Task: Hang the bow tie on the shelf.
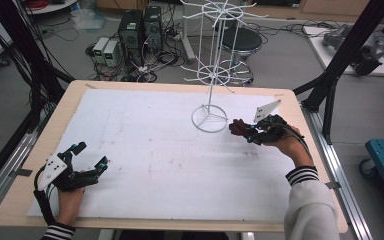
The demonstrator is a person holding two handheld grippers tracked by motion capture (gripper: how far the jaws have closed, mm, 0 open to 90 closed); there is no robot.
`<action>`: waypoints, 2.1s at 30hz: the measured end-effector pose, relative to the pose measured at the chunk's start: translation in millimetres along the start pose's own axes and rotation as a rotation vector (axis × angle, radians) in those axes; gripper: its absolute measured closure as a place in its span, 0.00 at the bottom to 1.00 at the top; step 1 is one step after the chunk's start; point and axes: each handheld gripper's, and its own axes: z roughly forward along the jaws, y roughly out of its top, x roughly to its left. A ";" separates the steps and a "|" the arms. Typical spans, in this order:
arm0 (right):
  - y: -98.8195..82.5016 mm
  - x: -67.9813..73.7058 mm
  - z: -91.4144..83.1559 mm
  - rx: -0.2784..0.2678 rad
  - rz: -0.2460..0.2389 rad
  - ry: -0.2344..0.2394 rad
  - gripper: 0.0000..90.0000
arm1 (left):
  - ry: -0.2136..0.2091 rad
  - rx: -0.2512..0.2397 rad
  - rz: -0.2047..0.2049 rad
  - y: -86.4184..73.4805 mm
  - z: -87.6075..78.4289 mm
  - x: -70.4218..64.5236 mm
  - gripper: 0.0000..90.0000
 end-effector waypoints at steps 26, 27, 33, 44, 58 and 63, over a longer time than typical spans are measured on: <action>-2.9 -11.0 -40.8 -0.387 0.434 -0.152 0.82 | -0.001 0.000 0.000 0.0 -0.1 0.1 0.08; -3.0 -11.2 -42.0 -0.402 0.450 -0.161 0.82 | -0.001 0.000 0.000 0.0 -0.1 0.1 0.08; -2.3 -10.8 -48.3 -0.464 0.525 -0.209 0.82 | -0.001 0.000 0.001 0.0 -0.1 0.0 0.08; 10.8 -14.8 -63.1 -0.518 0.592 -0.302 0.82 | -0.001 -0.001 0.000 0.0 -0.1 0.1 0.08; 43.4 -21.6 -73.4 -0.541 0.641 -0.374 0.82 | 0.001 -0.004 -0.006 -0.1 0.1 -0.1 0.08; 50.6 -23.6 -72.7 -0.555 0.644 -0.379 0.82 | 0.001 -0.004 -0.006 -0.1 0.1 0.0 0.08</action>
